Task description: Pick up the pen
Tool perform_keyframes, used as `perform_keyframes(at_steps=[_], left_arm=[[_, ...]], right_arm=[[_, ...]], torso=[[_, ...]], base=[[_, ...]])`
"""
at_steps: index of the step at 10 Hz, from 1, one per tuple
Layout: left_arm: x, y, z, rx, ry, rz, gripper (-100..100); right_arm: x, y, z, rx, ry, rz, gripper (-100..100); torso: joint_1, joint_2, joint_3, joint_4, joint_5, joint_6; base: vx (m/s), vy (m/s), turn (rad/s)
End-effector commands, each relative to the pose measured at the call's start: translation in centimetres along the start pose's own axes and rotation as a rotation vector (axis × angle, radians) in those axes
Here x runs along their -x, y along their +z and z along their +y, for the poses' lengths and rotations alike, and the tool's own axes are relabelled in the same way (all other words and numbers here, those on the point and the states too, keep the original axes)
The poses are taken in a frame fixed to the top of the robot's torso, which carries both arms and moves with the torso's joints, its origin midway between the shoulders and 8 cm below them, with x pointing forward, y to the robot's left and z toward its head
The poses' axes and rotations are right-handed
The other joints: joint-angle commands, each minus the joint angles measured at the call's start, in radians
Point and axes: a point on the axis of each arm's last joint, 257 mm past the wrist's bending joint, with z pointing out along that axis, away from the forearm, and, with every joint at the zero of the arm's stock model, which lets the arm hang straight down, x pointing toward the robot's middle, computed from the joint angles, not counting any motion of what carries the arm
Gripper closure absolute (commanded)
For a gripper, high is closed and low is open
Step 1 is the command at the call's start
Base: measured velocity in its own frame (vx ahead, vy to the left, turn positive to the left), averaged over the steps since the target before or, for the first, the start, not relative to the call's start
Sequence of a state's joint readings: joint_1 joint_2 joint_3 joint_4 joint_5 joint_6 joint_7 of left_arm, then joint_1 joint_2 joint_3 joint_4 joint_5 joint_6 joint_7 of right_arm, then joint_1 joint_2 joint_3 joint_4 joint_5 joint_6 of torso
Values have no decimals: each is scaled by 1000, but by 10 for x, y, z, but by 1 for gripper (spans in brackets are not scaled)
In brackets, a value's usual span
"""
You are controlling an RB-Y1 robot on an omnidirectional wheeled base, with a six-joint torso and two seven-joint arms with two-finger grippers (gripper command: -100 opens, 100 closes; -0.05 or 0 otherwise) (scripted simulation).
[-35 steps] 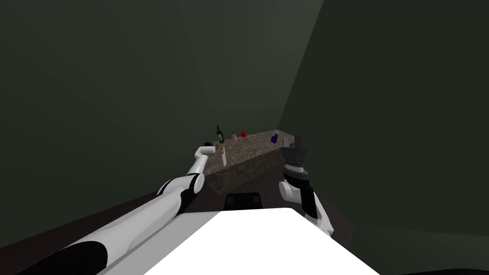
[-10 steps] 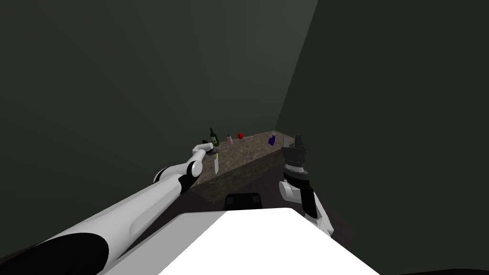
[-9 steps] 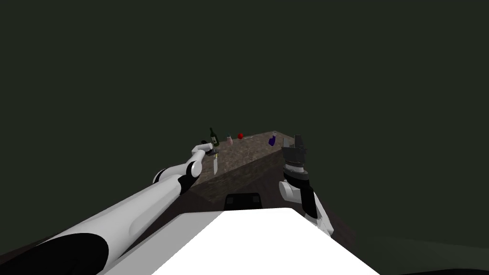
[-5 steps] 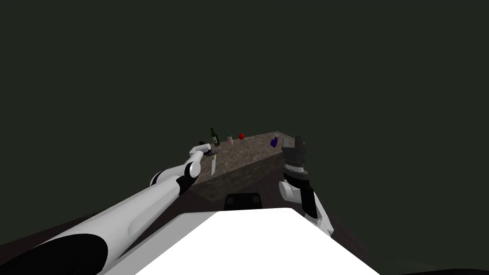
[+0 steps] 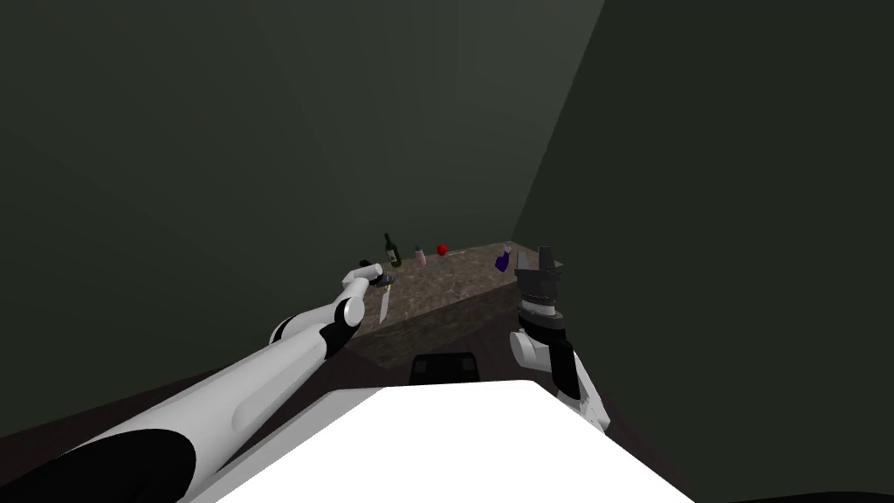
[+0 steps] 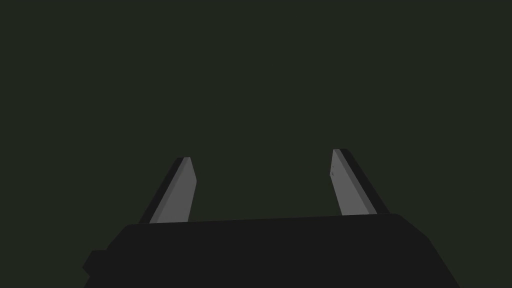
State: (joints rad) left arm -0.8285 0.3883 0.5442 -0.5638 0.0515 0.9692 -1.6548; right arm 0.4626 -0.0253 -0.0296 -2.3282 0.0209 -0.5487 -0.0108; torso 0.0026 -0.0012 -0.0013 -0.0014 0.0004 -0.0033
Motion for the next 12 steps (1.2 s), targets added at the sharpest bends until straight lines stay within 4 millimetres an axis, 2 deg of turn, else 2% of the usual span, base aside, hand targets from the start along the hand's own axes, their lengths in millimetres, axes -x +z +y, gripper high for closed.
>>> perform_keyframes(at_steps=[1, 4, 5, 6, 12], left_arm=[[0, 0, 0, 0, 0, 0, 100], [0, 0, 0, 1, 1, 0, 100], [0, 0, 0, 1, 2, 0, 0], [1, 0, -5, 5, -8, 2, 100], [7, -4, -27, 30, -48, 4, 100]], right_arm=[[0, 0, 0, 0, 0, 0, 0], [0, 0, 0, 0, 0, 0, 0], [0, 0, 0, 0, 0, 0, 0], [0, 0, 0, 0, 0, 0, 0], [0, 0, 0, 0, 0, 0, 0]], torso=[[0, 0, 0, 0, 0, 0], [1, 0, 0, 0, 0, 0], [1, 0, 0, 0, 1, 0], [1, 0, 0, 0, 1, 0], [2, 2, 1, 1, 1, 2]], base=[[0, 0, 0], [0, 0, 0], [0, 0, 0], [-29, 38, -111], [-40, 53, -152]])
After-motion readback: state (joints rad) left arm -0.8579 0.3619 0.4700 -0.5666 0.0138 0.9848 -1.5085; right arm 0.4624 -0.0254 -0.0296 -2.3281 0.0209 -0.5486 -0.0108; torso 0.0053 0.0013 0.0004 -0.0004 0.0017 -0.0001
